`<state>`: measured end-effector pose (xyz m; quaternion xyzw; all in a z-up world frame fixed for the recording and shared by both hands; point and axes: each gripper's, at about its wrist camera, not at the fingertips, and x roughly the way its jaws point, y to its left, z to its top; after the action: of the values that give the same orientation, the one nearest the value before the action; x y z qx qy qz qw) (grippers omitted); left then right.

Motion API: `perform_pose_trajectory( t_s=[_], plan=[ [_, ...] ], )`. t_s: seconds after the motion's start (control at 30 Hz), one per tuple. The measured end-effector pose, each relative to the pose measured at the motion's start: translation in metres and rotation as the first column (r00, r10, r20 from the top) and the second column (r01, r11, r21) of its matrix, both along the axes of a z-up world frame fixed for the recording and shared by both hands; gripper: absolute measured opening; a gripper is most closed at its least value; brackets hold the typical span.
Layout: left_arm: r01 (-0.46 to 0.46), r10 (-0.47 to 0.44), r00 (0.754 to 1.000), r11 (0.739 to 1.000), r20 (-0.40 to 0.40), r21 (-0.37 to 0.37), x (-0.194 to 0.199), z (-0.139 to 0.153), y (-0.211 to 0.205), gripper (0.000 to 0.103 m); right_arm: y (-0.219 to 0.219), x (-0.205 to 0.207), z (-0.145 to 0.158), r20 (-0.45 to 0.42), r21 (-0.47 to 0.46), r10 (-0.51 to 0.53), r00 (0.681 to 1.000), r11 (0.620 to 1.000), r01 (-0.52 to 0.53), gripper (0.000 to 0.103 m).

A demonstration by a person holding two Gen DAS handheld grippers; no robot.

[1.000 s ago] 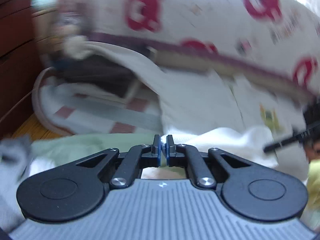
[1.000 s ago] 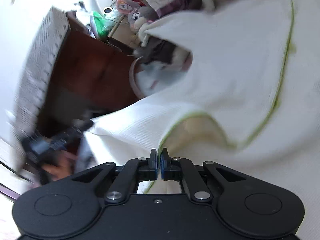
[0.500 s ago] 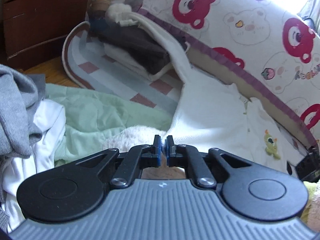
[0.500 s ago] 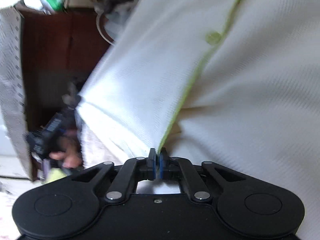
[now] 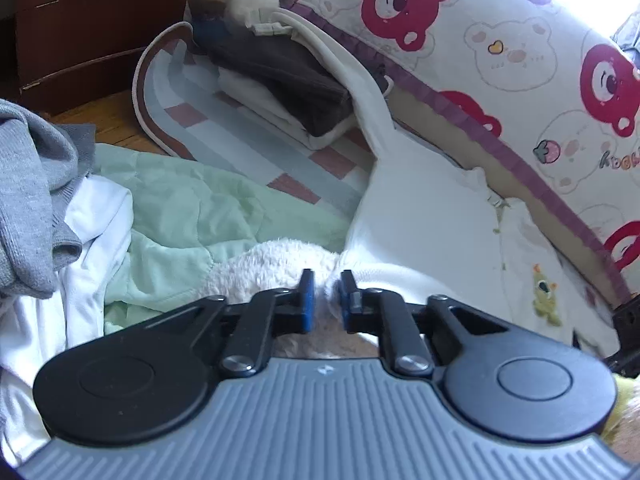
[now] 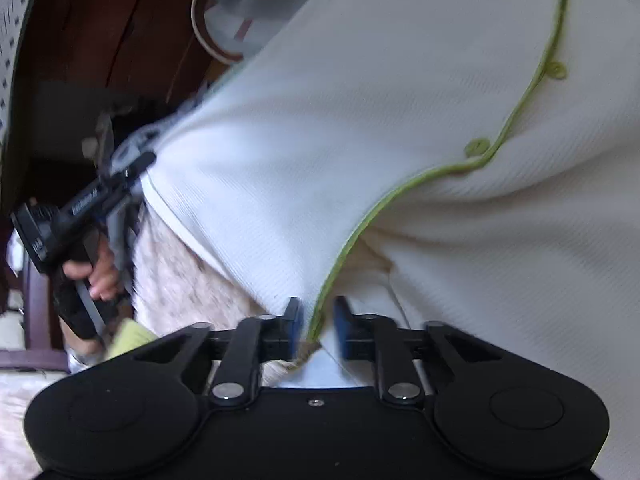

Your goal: Fold clothes

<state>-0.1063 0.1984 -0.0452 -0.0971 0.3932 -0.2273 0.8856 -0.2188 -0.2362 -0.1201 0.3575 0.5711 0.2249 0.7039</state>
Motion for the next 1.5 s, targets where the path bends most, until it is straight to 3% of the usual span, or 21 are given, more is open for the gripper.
perform_pose_trajectory(
  t_s=[0.03, 0.13, 0.27, 0.37, 0.43, 0.53, 0.57, 0.67, 0.77, 0.9, 1.0, 1.07, 1.17, 1.23, 1.27, 1.3, 1.4, 1.5],
  plan=[
    [-0.015, 0.015, 1.000, 1.000, 0.018, 0.002, 0.000, 0.005, 0.003, 0.034, -0.003, 0.000, 0.008, 0.022, -0.010, -0.004, 1.000, 1.000, 0.004, 0.056],
    [-0.028, 0.028, 0.994, 1.000, 0.102, 0.001, 0.000, 0.026, 0.011, 0.040, -0.016, 0.003, 0.030, 0.074, -0.052, -0.015, 0.997, 0.998, 0.019, 0.056],
    [0.047, -0.048, 0.989, 0.999, 0.137, 0.007, 0.020, 0.040, -0.010, 0.041, -0.056, 0.020, 0.061, 0.125, -0.140, -0.128, 0.984, 0.979, 0.145, 0.056],
    [0.130, -0.135, 0.982, 0.990, 0.135, 0.045, 0.044, 0.040, -0.054, 0.042, -0.094, 0.043, 0.080, 0.200, -0.283, -0.188, 0.962, 0.929, 0.240, 0.056],
    [0.222, -0.225, 0.965, 0.974, 0.134, 0.037, 0.062, 0.043, -0.092, 0.049, -0.127, 0.058, 0.088, 0.257, -0.425, -0.217, 0.942, 0.850, 0.312, 0.056],
    [0.355, -0.354, 0.930, 0.935, 0.095, 0.010, 0.097, 0.043, -0.152, 0.056, -0.177, 0.084, 0.097, 0.343, -0.593, -0.242, 0.908, 0.694, 0.409, 0.056],
    [0.400, -0.400, 0.913, 0.916, 0.083, 0.023, 0.108, 0.045, -0.177, 0.056, -0.193, 0.097, 0.097, 0.355, -0.607, -0.265, 0.897, 0.664, 0.436, 0.056],
    [0.500, -0.521, 0.848, 0.846, 0.093, 0.186, 0.134, 0.039, -0.263, 0.054, -0.236, 0.131, 0.090, 0.355, -0.585, -0.377, 0.855, 0.624, 0.518, 0.056],
    [0.550, -0.577, 0.812, 0.807, 0.090, 0.214, 0.162, 0.012, -0.323, 0.054, -0.267, 0.158, 0.065, 0.345, -0.563, -0.465, 0.815, 0.592, 0.577, 0.056],
    [0.598, -0.648, 0.748, 0.751, 0.144, 0.278, 0.189, -0.033, -0.385, 0.055, -0.301, 0.180, 0.020, 0.342, -0.558, -0.543, 0.767, 0.539, 0.631, 0.056],
    [0.617, -0.678, 0.719, 0.723, 0.149, 0.312, 0.213, -0.065, -0.422, 0.055, -0.326, 0.196, -0.014, 0.339, -0.555, -0.598, 0.726, 0.496, 0.668, 0.056],
    [0.627, -0.685, 0.719, 0.712, 0.118, 0.316, 0.234, -0.082, -0.442, 0.055, -0.342, 0.205, -0.033, 0.334, -0.541, -0.630, 0.701, 0.480, 0.690, 0.056],
    [0.639, -0.676, 0.734, 0.720, 0.067, 0.270, 0.261, -0.094, -0.459, 0.056, -0.358, 0.213, -0.048, 0.285, -0.489, -0.652, 0.703, 0.532, 0.691, 0.057],
    [0.627, -0.651, 0.757, 0.745, 0.048, 0.227, 0.277, -0.102, -0.467, 0.056, -0.363, 0.215, -0.058, 0.266, -0.483, -0.652, 0.710, 0.547, 0.683, 0.057],
    [0.616, -0.637, 0.770, 0.758, 0.040, 0.213, 0.283, -0.107, -0.470, 0.056, -0.363, 0.216, -0.058, 0.287, -0.477, -0.639, 0.713, 0.550, 0.685, 0.052],
    [0.604, -0.622, 0.782, 0.771, 0.033, 0.203, 0.288, -0.113, -0.473, 0.056, -0.360, 0.214, -0.055, 0.339, -0.467, -0.612, 0.715, 0.550, 0.692, 0.010],
    [0.566, -0.576, 0.817, 0.806, 0.010, 0.174, 0.304, -0.130, -0.481, 0.056, -0.353, 0.213, -0.046, 0.463, -0.465, -0.523, 0.716, 0.544, 0.699, 0.011],
    [0.516, -0.538, 0.842, 0.828, 0.047, 0.219, 0.307, -0.141, -0.482, 0.056, -0.345, 0.223, -0.047, 0.459, -0.589, -0.442, 0.771, 0.499, 0.636, 0.011]
  ],
)
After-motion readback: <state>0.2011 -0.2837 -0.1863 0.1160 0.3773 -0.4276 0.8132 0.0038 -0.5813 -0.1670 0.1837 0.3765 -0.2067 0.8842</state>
